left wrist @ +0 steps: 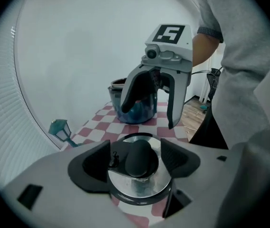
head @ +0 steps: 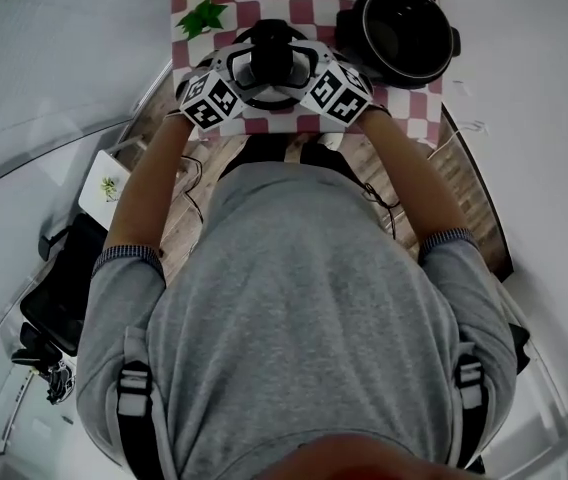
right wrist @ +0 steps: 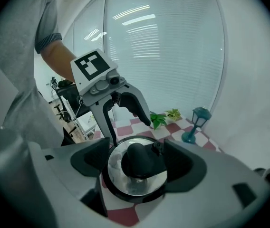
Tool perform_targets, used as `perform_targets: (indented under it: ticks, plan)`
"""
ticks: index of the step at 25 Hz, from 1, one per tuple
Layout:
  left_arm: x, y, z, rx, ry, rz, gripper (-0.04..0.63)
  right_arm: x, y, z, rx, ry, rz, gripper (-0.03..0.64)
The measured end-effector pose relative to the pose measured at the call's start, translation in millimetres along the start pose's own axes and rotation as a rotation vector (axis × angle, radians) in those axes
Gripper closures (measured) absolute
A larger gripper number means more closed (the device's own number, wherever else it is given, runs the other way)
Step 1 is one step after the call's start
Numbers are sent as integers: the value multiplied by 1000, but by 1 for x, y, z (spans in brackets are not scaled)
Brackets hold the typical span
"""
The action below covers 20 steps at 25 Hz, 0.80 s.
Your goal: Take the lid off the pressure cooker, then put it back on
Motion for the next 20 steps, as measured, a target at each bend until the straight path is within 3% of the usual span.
perform_targets:
  ticks: [13,20]
  plan:
    - [51,58,-8,84,176,188,250,62,56,-3,-56,-60,293,247]
    - [67,74,-12,117,255,269,250,82,66,-10,-145,-90,430,252]
Point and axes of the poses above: the fingertips, and each gripper's own axes: x forward along the fingers, z to its left, y out of its underside, the point moved 1 cm from there along -x, backward along the fingers, and after that the axes turned 5 degrees about x, right-handed, at the moved point
